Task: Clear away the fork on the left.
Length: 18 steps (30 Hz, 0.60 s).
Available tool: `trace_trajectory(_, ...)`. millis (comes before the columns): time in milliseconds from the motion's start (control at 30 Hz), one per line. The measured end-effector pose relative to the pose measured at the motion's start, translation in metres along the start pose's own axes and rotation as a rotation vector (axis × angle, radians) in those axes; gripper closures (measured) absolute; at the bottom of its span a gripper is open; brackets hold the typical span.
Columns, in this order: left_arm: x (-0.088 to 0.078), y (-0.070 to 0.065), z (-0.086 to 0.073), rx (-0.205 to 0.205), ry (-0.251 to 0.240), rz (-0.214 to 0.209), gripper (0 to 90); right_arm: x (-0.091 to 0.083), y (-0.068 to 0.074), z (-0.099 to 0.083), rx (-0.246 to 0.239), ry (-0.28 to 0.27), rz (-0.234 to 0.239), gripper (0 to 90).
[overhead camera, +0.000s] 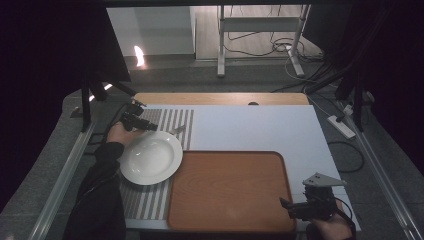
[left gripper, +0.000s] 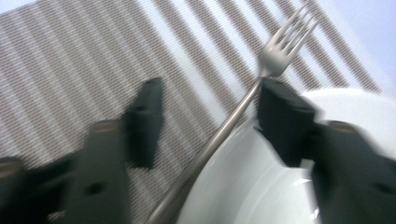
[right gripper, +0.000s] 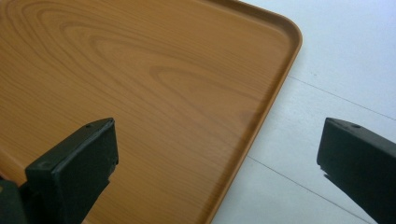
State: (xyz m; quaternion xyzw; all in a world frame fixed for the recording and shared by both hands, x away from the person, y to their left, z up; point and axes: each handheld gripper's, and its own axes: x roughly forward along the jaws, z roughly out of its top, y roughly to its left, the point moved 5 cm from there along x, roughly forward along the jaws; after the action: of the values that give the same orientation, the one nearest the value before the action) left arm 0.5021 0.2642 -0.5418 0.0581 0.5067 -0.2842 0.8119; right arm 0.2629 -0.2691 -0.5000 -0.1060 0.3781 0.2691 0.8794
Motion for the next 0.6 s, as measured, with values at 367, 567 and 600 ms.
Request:
trace_trajectory(367, 0.029, -0.026, 0.021, 0.069, 0.066, -0.022, 2.5, 0.000, 0.000, 0.000, 0.003, 0.002, 0.001, 0.0)
trace_trajectory(567, 0.038, -0.032, 0.026, 0.099, 0.100, 0.000, 1.9, 0.000, 0.000, 0.000, 0.003, 0.004, 0.002, 0.0)
trace_trajectory(600, 0.043, -0.033, 0.027, 0.103, 0.111, -0.004, 1.9, 0.000, 0.000, 0.000, 0.004, 0.005, 0.003, 0.0)
